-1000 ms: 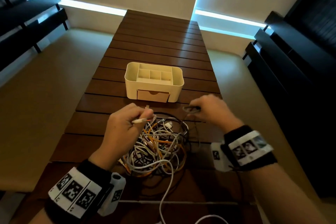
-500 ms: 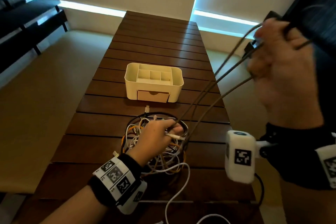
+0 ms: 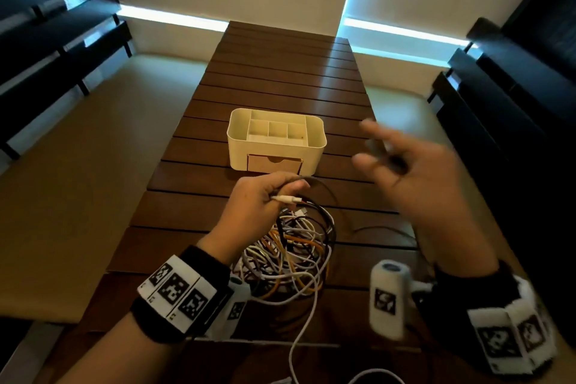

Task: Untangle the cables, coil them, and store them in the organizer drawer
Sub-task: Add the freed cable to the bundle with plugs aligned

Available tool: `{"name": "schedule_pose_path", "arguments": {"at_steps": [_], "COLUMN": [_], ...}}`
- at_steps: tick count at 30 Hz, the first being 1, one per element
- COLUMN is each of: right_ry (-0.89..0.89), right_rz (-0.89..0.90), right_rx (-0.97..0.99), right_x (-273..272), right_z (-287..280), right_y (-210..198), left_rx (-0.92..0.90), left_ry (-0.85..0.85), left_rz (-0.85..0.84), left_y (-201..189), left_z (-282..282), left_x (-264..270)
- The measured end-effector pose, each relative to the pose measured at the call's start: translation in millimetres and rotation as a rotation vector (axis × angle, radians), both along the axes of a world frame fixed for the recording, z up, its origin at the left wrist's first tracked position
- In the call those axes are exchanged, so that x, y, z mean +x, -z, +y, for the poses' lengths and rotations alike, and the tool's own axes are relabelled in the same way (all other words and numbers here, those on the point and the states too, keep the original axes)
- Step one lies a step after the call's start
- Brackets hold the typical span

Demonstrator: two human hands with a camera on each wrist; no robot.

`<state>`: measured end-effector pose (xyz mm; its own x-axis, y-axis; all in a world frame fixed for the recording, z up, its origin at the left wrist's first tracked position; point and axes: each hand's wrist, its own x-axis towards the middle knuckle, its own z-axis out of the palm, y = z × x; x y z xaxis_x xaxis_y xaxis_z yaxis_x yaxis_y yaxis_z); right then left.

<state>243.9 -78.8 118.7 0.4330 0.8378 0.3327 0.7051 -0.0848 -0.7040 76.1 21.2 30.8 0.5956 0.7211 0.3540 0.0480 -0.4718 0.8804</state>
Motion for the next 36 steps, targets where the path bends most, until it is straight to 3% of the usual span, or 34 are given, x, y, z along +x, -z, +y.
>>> {"name": "schedule_pose_path", "arguments": {"at_steps": [3, 8, 11, 16, 18, 21, 24, 29, 33, 36], "right_ry": [-0.240, -0.231, -0.194, -0.074, -0.072, -0.078, -0.127, -0.349, -0.414, -0.438], "right_rz": [-0.179, -0.273, -0.213, 0.134, 0.194, 0.285, 0.226, 0.180, 0.215, 0.252], "right_rx": [-0.295, -0.393, -0.324, 0.049, 0.124, 0.212, 0.127, -0.062, -0.056, -0.020], "right_x": [-26, -29, -23, -3, -1, 1, 0, -11, -21, -31], "right_z": [16, 24, 22, 4, -8, -25, -33, -33, -29, -29], "right_y": [20, 30, 22, -5, -8, -4, 1, 19, 26, 32], "left_rx": [0.113, 0.075, 0.010, -0.228, -0.349, -0.602, -0.659, -0.539, -0.526, -0.656], "left_ry": [0.023, 0.021, 0.001, 0.041, 0.073, 0.058, 0.011, 0.015, 0.018, 0.048], "left_rz": [0.043, 0.059, 0.090, 0.069, -0.034, -0.325, -0.447, -0.469, -0.462, -0.515], "left_y": [0, -1, -1, -15, -26, -39, -51, -74, -78, -74], "left_z": [-1, -3, -5, -6, -11, -14, -13, -22, -25, -25], "left_x": [0, -5, -7, -14, -15, -20, -23, -18, -13, -11]}}
